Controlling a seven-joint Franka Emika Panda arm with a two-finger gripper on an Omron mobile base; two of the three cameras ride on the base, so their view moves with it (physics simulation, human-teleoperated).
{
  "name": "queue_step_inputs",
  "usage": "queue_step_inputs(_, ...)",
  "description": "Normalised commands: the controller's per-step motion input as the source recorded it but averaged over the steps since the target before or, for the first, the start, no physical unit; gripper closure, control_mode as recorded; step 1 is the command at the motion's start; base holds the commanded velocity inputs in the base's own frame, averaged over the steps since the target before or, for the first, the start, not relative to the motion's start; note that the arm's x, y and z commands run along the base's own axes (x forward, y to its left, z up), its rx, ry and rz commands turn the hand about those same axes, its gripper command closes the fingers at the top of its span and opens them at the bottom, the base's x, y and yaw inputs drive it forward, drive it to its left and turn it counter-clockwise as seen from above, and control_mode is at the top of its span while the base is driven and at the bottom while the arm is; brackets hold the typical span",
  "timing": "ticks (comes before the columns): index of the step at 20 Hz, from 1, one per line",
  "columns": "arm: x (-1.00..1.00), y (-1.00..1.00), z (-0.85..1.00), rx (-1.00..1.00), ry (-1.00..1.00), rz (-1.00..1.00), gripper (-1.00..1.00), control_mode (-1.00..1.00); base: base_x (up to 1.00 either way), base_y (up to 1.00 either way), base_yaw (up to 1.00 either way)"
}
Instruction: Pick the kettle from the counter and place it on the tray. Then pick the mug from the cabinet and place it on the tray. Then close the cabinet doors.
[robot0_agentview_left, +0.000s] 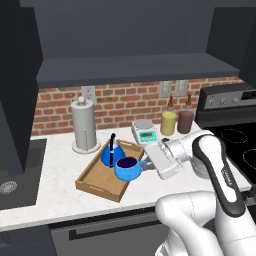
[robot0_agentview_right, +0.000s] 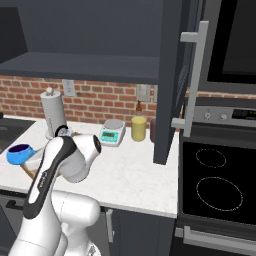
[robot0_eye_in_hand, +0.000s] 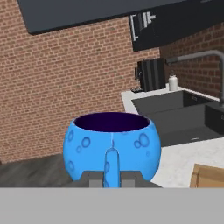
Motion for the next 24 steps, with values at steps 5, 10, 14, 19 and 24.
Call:
queue_step_inputs(5,0.14,0.0,-0.31,-0.07,0.0,-0.1,1.0,-1.0,0.0,0.0,0.0)
queue_step_inputs(10,0.15,0.0,-0.3,-0.1,-0.01,-0.07,1.0,-1.0,0.0,0.0,0.0)
queue_step_inputs(14,0.18,0.0,-0.25,-0.09,-0.03,-0.05,1.0,-1.0,0.0,0.0,0.0)
queue_step_inputs(19,0.19,0.0,-0.22,-0.05,-0.04,-0.02,1.0,-1.0,0.0,0.0,0.0)
queue_step_inputs(24,0.23,0.02,-0.16,-0.01,-0.07,0.0,1.0,-1.0,0.0,0.0,0.0)
